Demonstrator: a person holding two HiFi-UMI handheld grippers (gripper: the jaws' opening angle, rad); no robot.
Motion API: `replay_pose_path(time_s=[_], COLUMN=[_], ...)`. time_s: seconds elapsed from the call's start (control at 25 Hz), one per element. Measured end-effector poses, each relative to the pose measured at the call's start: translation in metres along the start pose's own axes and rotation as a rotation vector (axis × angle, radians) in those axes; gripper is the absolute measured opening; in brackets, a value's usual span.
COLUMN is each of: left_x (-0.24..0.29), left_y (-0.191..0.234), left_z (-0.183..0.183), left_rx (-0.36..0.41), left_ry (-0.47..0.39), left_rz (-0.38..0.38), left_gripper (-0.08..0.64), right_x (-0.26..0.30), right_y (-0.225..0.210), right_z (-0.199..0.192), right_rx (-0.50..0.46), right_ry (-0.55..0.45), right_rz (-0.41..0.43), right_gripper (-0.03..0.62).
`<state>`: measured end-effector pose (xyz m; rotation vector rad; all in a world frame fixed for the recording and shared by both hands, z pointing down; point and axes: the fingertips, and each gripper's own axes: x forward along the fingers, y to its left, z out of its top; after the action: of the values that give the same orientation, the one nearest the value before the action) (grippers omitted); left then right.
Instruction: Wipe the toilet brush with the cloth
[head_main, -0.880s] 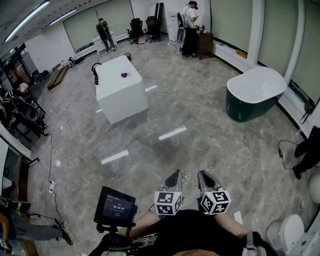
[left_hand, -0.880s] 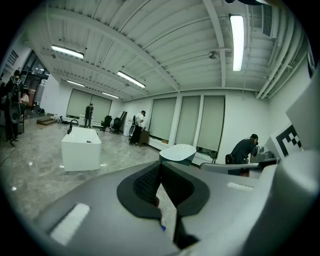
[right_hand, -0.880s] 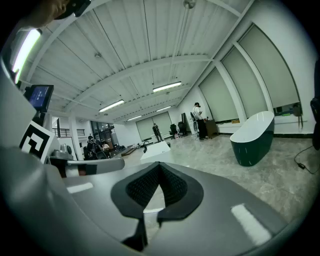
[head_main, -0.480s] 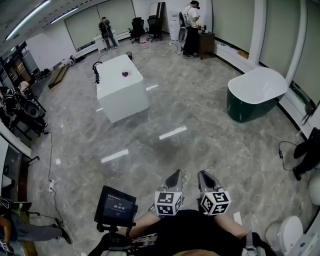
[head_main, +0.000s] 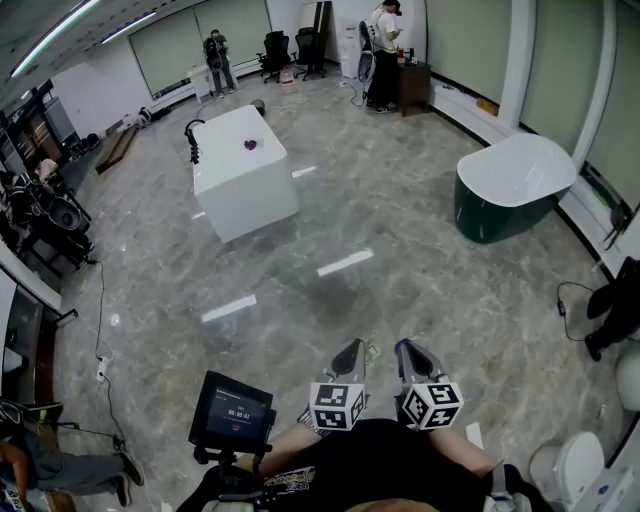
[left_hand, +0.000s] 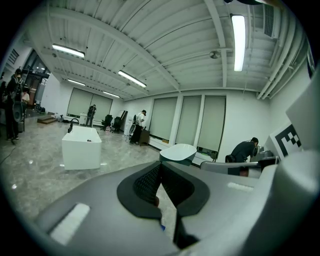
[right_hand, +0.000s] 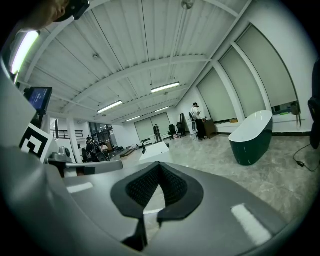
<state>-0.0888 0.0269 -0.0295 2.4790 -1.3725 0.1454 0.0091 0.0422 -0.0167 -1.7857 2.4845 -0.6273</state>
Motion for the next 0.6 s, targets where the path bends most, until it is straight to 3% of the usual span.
replay_pose_path(time_s=[0.44, 0.6], left_x=[-0.017, -0.016], left_y=[0.016, 0.035], left_z=[-0.017, 0.004], left_rx=[-0.065, -0.065], left_ry=[0.005, -0.024], left_rz=[-0.026, -0.034], left_gripper=[0.003, 0.003], right_x=[-0.004, 0.007], right_y=[0.022, 0.035], right_z=[-0.018, -0.002], right_rx=[-0.040, -0.066], right_ry=[0.028, 0.008], right_rz=[-0.022, -0.033], right_gripper=[0.005, 0.005])
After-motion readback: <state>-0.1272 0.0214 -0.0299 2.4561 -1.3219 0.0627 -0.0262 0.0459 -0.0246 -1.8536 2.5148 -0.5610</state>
